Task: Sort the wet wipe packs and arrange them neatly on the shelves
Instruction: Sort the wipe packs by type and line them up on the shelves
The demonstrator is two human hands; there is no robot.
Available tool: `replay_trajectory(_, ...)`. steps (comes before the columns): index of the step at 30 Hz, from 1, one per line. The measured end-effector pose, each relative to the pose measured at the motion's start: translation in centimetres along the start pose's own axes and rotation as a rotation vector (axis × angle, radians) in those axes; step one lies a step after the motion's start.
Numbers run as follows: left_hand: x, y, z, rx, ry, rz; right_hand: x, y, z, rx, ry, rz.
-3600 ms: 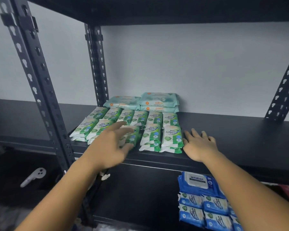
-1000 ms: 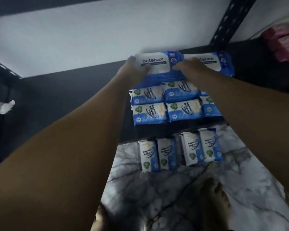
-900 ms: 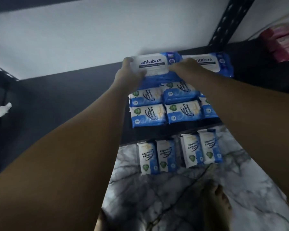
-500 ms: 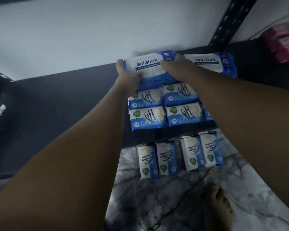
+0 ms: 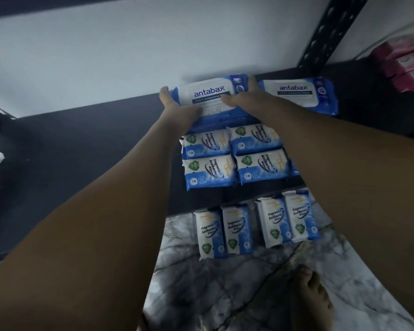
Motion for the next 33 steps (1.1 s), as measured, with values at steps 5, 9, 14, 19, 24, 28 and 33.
replay_trajectory(5,-0.5,0.0,-0.5,-0.020,0.061,0.099,-0.5,0.5,-0.2,-0.014,-0.038,-0.128)
replay_trajectory(9,0.2,0.0,-1.3,-0.031,0.100,0.253,-2.2,2.5,-0.9,0.026,-0.067,-0.336)
replay_trajectory(14,-0.4,3.2,-3.3,-0.027,0.156,0.359,-3.1,9.0,-0.9,0.118,-0.061,-0.403)
replay_trajectory(19,-1.3,11.1,-5.1,0.041,0.203,0.325,-1.5,16.9,-0.1,0.173,-0.056,-0.358)
replay_trajectory(24,-1.7,20.4,-6.9,0.049,0.123,0.382,0.3,25.3,-1.0,0.204,-0.060,-0.341)
replay_trajectory(28,0.5,29.0,-8.6,0.170,0.021,0.453,0.0,31.9,-3.1,0.260,-0.113,-0.333)
replay_trajectory(33,4.5,37.7,-11.1,0.216,-0.047,0.566,-1.6,40.8,-6.2,0.360,-0.168,-0.390)
Point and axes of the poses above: each hand's wrist, its own y-axis away from the middle knuckle, its own z-axis out of the palm, x = y × z, the point moved 5 cm from there along -y, towards the middle knuckle, and after that the axes turned 5 degrees about x, right-handed, at the moved point
